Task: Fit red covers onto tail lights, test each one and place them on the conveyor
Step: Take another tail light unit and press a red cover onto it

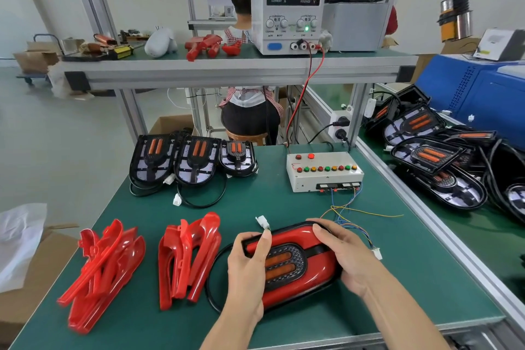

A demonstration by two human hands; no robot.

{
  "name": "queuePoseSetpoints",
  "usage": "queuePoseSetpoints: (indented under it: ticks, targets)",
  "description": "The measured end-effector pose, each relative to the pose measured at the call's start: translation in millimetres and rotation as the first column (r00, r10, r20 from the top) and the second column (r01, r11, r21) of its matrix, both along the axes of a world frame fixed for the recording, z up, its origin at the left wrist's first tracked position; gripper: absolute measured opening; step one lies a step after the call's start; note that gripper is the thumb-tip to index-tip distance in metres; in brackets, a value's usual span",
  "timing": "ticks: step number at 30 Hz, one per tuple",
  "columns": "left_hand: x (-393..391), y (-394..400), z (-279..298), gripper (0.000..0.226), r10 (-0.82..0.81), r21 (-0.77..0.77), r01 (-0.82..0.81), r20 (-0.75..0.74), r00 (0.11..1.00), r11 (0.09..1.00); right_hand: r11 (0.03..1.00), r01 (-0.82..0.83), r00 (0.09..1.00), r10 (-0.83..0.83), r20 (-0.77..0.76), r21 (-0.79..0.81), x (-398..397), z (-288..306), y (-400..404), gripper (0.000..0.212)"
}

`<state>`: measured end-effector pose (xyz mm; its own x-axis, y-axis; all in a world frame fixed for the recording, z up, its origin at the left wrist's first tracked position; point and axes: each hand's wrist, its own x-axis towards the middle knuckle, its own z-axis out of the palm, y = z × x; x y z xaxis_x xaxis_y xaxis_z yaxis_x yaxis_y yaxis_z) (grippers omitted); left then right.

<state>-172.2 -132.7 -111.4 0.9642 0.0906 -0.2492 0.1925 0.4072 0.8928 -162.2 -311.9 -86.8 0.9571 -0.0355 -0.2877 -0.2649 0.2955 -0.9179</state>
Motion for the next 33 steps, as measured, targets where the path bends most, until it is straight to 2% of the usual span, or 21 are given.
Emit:
queuePoseSetpoints:
  ticks: [18,25,28,33]
  targets:
    - [-1,4,-3,0.014,-0.036,0.019,0.037,-0.026,0.999,0.999,0.999,-0.028,1.000,0.028,0.002,-0.046,3,0,2,0.021]
    - [-6,13,-6,0.025,-0.158,-0.208,0.153,-0.008,0.987,0.966,0.998,0.029,1.000,-0.029,-0.012,0.048,-1,-9,3,0.025]
    - [-5,15,-7,0.028,-0.167,-0.237,0.162,0.002,0.986,0.958,0.995,0.056,0.998,-0.055,-0.018,0.084,-3,-14,3,0.026]
    - [-4,20,-2,0.036,-0.198,-0.279,0.181,-0.034,0.980,0.943,0.996,0.003,0.999,-0.006,0.032,0.090,-7,-12,-4,0.024]
